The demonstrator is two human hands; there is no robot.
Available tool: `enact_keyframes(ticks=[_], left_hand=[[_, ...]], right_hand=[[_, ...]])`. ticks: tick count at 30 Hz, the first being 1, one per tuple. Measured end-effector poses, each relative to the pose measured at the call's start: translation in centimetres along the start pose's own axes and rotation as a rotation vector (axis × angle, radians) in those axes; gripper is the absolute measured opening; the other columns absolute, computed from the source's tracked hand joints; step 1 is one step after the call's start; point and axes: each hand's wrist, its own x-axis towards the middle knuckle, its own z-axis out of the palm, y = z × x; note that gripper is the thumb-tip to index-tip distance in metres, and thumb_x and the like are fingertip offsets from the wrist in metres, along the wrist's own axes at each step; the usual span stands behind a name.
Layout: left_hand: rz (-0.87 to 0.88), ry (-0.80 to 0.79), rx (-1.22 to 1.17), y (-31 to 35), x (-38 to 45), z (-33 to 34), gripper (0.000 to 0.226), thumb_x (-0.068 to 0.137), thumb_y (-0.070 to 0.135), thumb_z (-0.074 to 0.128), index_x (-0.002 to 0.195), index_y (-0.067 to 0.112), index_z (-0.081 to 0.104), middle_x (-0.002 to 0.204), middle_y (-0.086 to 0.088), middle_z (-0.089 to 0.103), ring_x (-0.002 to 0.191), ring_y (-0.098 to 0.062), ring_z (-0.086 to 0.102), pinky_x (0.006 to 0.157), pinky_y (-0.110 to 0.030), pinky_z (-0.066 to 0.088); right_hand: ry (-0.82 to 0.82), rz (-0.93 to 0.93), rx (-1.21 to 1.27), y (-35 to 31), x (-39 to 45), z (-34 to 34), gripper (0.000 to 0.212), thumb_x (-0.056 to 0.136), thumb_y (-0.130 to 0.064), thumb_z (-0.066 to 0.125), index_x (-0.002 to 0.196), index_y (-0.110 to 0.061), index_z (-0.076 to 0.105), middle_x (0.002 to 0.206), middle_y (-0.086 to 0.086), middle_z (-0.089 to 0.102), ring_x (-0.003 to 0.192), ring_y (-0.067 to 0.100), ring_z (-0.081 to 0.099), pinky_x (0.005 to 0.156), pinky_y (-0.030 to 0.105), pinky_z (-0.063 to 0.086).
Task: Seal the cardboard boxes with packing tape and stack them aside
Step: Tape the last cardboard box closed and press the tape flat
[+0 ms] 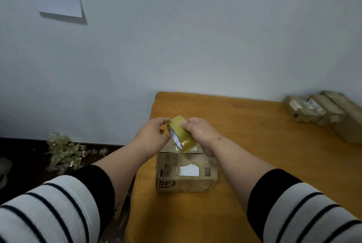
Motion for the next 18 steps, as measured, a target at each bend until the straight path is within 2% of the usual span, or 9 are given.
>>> enact_keyframes(ticks=[3,6,8,12,15,18], left_hand=[[0.012,0.002,0.009,0.7,0.0,0.8,0.051,0.094,0.016,0.057,0.142,0.030,0.046,0.136,0.008,0.053,0.104,-0.006,0.055,0.074,-0.020,0.044],[0.020,0.006,0.004,1.8,0.1,2.2,0.053,0.097,0.011,0.049,0.147,0.027,0.041,0.144,0.005,0.047,0.109,-0.008,0.052,0.094,-0.024,0.041],[0.028,0.014,0.050,2.5,0.2,3.3,0.053,0.098,0.011,0.047,0.148,0.028,0.040,0.146,0.002,0.040,0.113,-0.011,0.048,0.100,-0.027,0.040],[0.039,0.009,0.102,4.2,0.3,5.3,0.052,0.097,0.009,0.046,0.146,0.026,0.043,0.139,0.001,0.035,0.110,-0.010,0.040,0.090,-0.022,0.035],[0.041,0.007,0.201,5.2,0.2,6.4,0.048,0.097,0.011,0.045,0.143,0.025,0.048,0.139,0.000,0.041,0.106,-0.012,0.045,0.085,-0.022,0.035],[0.043,0.045,0.308,5.9,-0.1,7.3,0.042,0.099,0.016,0.046,0.140,0.025,0.052,0.139,-0.001,0.048,0.114,-0.019,0.052,0.085,-0.023,0.037]], right_hand=[[-0.013,0.008,0.031,0.2,0.0,-1.1,0.017,0.099,-0.028,0.054,0.091,-0.017,0.065,0.101,0.011,0.068,0.091,0.024,0.060,0.091,0.041,0.047],[-0.021,0.004,0.050,0.8,-0.2,-2.7,0.018,0.099,-0.027,0.054,0.087,-0.018,0.064,0.090,0.005,0.065,0.083,0.019,0.057,0.081,0.035,0.044],[-0.038,-0.003,0.030,1.4,-0.4,-3.7,0.016,0.099,-0.028,0.055,0.087,-0.020,0.062,0.088,0.003,0.064,0.082,0.018,0.057,0.080,0.035,0.043],[-0.057,-0.040,-0.052,2.3,-0.6,-5.4,0.012,0.097,-0.029,0.058,0.089,-0.021,0.062,0.089,0.001,0.065,0.081,0.018,0.059,0.078,0.035,0.046],[-0.074,-0.048,-0.114,3.0,-0.7,-6.4,0.013,0.097,-0.031,0.058,0.095,-0.019,0.064,0.097,0.006,0.068,0.087,0.021,0.061,0.084,0.040,0.051],[-0.079,-0.053,-0.138,3.6,-0.7,-7.3,0.018,0.098,-0.030,0.059,0.101,-0.013,0.064,0.102,0.010,0.067,0.088,0.023,0.060,0.085,0.040,0.051]])
